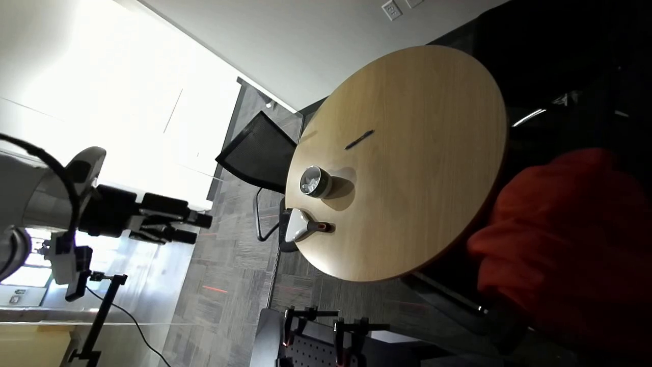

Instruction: Empty the mug on the table

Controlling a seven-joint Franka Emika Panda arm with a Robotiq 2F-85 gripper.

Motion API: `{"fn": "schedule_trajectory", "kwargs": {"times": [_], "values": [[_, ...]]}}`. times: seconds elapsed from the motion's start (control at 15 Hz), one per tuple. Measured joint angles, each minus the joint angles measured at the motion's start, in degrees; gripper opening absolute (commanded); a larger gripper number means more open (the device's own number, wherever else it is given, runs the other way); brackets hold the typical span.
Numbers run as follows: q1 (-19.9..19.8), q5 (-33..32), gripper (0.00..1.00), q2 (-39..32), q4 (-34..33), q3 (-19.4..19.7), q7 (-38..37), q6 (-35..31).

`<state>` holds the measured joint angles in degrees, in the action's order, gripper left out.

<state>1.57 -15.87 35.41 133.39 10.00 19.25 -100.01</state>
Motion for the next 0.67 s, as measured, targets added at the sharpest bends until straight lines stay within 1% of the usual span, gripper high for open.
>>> {"fn": "schedule_trajectory", "kwargs": {"times": [0.13,0.2,0.4,0.67], "values": [[0.6,0.8,1.00,-4.4,-2.0,0.0,0.0,-5.3],[0.7,1.5,1.00,-6.8,-3.4,0.0,0.1,-6.8],[0.6,2.0,1.00,-11.8,-6.5,0.0,0.3,-7.6],[0.6,2.0,1.00,-12.2,-7.1,0.1,0.6,-7.6]]}}
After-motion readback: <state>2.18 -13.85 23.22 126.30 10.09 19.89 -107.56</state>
